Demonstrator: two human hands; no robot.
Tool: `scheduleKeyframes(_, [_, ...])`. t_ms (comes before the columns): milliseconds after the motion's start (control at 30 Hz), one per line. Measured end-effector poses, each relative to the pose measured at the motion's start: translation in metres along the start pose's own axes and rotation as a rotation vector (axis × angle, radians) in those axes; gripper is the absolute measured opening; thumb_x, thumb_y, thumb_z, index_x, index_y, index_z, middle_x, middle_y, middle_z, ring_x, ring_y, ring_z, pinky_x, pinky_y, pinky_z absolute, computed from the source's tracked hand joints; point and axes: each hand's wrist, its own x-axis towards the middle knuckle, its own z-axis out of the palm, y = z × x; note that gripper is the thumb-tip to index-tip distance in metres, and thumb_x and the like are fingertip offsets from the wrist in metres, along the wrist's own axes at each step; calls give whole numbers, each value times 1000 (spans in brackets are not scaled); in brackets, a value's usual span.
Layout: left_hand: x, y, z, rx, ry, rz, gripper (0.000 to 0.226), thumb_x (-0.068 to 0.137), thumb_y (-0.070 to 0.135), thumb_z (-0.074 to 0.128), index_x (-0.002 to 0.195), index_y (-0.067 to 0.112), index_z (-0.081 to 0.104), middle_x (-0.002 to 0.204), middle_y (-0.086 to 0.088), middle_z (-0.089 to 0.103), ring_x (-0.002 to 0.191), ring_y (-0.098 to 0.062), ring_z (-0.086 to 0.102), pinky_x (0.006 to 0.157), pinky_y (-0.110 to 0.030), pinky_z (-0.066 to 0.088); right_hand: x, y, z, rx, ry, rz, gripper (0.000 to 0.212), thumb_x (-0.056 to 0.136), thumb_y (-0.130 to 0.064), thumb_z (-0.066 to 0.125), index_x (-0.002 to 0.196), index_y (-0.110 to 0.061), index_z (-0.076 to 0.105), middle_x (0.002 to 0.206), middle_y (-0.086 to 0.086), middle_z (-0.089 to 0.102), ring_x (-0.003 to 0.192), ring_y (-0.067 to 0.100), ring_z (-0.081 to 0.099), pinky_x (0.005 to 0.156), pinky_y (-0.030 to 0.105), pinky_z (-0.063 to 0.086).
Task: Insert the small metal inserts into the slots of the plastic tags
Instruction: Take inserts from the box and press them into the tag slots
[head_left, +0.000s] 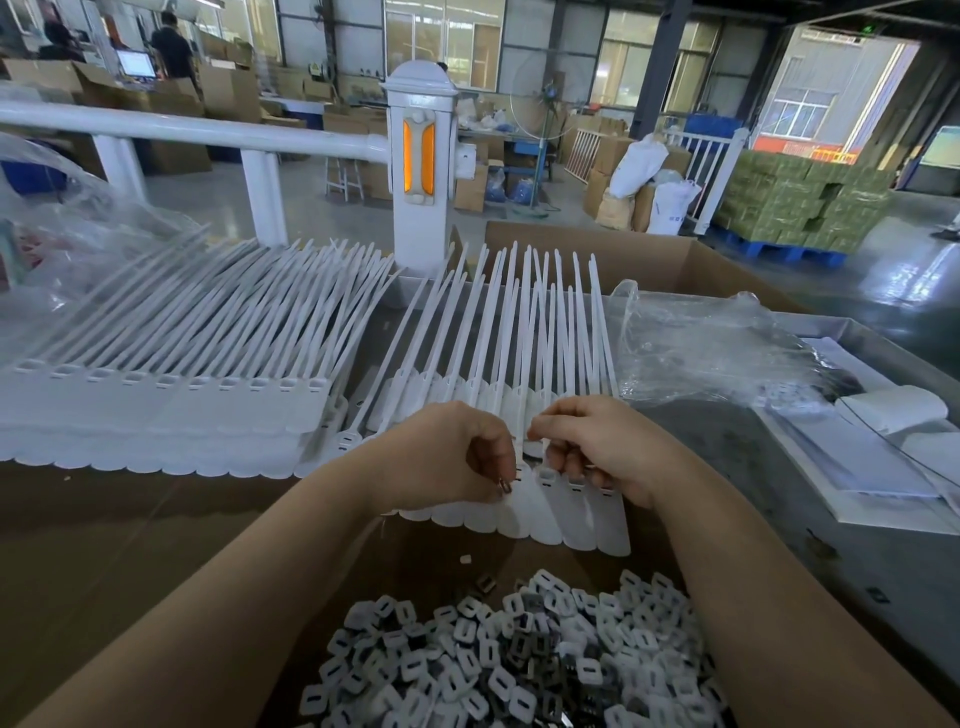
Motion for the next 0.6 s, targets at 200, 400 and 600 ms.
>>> scheduleKeyframes(200, [-3, -1, -14, 26, -68, -69, 29, 83, 5, 71, 92, 31, 66, 88, 8, 69, 81, -6, 64, 77, -24, 56, -1, 1, -2, -4, -2, 5, 13, 95, -23, 63, 96, -13, 72, 60, 0, 65, 44, 8, 49, 38, 19, 33])
scheduleKeyframes(400, [-1, -1, -4, 108, -2, -43, 12, 85, 28, 74, 92, 35, 67, 80, 11, 62, 72, -3, 57, 66, -17, 45, -2, 0, -1, -13, 3, 7, 13, 95, -24, 63, 95, -15, 72, 61, -1, 66, 45, 7, 49, 40, 19, 33])
scheduleKeyframes(600, [4, 5, 7, 208, 3, -44, 9, 86, 28, 74, 90, 32, 67, 81, 12, 64, 74, -3, 60, 63, -15, 45, -3, -1, -1, -15, 7, 6, 13, 96, -23, 63, 94, -14, 73, 63, 0, 66, 45, 7, 49, 40, 19, 33])
